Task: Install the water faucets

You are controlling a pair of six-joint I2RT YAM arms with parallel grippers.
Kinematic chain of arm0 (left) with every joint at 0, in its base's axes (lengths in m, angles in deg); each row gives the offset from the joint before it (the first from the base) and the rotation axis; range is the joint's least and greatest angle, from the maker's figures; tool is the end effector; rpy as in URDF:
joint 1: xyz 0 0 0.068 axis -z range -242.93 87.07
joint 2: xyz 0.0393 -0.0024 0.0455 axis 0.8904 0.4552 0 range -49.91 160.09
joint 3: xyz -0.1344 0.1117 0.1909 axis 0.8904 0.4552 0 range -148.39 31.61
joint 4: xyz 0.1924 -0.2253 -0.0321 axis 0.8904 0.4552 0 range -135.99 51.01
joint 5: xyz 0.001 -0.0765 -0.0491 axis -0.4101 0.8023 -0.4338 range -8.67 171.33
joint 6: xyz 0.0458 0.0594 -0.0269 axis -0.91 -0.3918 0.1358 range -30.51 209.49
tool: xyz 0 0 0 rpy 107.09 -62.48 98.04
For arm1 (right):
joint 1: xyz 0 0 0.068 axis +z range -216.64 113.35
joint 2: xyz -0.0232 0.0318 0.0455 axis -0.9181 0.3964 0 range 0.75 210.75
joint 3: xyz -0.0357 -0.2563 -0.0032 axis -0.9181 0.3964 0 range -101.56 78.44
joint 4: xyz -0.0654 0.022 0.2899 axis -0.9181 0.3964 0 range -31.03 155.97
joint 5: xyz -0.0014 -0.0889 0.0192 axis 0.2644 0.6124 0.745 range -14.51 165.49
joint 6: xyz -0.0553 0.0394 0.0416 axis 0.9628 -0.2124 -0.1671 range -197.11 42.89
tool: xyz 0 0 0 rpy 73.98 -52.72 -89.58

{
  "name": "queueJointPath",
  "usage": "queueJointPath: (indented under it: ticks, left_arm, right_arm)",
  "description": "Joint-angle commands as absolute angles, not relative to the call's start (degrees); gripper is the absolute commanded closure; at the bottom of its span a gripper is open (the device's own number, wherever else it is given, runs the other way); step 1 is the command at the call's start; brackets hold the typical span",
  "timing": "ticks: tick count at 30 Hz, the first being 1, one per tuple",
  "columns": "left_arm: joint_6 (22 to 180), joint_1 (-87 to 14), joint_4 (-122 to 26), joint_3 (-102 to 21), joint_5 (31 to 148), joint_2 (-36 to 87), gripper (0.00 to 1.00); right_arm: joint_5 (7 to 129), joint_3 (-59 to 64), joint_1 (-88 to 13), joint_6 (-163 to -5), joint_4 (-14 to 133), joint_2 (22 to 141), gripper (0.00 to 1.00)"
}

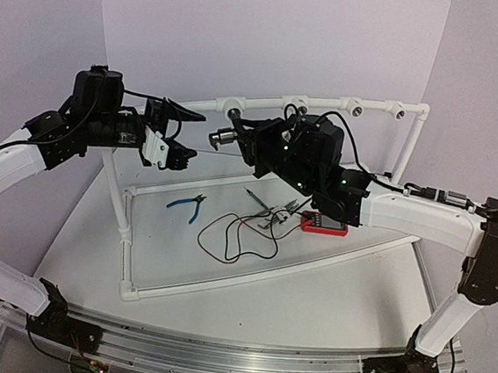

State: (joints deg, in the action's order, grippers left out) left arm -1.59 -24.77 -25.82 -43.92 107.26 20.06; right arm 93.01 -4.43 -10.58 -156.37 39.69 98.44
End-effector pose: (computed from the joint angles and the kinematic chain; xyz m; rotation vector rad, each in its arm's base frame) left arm 0.2507 -0.2352 0.4008 1.7425 0.4765 0.2460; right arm 0.2863 0.3884 0.3570 0.6266 1.6279 1.6200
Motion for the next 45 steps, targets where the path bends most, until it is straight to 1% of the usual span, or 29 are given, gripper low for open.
queueJointPath:
  ticks: [1, 4, 8, 14, 18, 25, 29, 33, 36, 39, 44, 45]
  left_arm:
    - [-11.4, -24.6, -43.7, -37.2, 111.2, 18.2, 0.33]
    - [-11.2, -24.6, -49.9, -34.7, 111.8, 18.8, 0.34]
    - [-7.7, -24.5, -55.8, -35.5, 111.4, 20.6, 0.39]
    - [-7.8, -24.2, -53.9, -36.9, 110.2, 22.6, 0.47]
    - [-8.0, -24.2, -48.4, -39.0, 109.0, 24.0, 0.46]
    - [-8.6, -24.2, -49.5, -39.6, 108.5, 25.9, 0.46]
    - [-8.5, -24.2, -51.9, -40.0, 107.7, 27.3, 0.49]
    - [-7.8, -24.2, -53.6, -41.1, 107.3, 28.4, 0.57]
    - [-7.7, -24.1, -53.9, -41.2, 108.5, 28.3, 0.69]
    - [-8.2, -24.1, -53.9, -41.2, 108.6, 28.4, 0.78]
    - [-8.0, -24.1, -53.4, -41.9, 108.3, 28.7, 0.97]
    - [-7.8, -24.1, -53.4, -42.0, 108.3, 28.7, 1.0]
  right_arm:
    - [102.1, -3.7, -15.1, -161.0, 37.5, 97.7, 1.0]
    - [101.9, -3.7, -15.2, -161.1, 37.2, 97.9, 1.0]
    - [101.8, -3.5, -15.1, -161.3, 36.9, 98.0, 1.0]
    - [101.9, -3.2, -15.1, -161.7, 36.1, 98.4, 1.0]
    - [101.8, -3.4, -15.1, -161.7, 35.9, 98.6, 1.0]
    - [101.7, -3.5, -15.1, -162.1, 35.5, 99.2, 1.0]
    - [101.7, -3.5, -15.1, -162.3, 35.3, 99.4, 1.0]
    - [101.8, -3.4, -15.1, -162.4, 35.2, 99.5, 1.0]
    - [101.8, -3.3, -15.2, -162.9, 35.2, 99.7, 1.0]
    - [101.8, -3.4, -15.1, -163.3, 35.1, 100.0, 1.0]
    - [102.0, -3.4, -15.1, -163.3, 34.9, 100.1, 1.0]
    - [102.1, -3.4, -15.1, -163.2, 34.9, 100.1, 1.0]
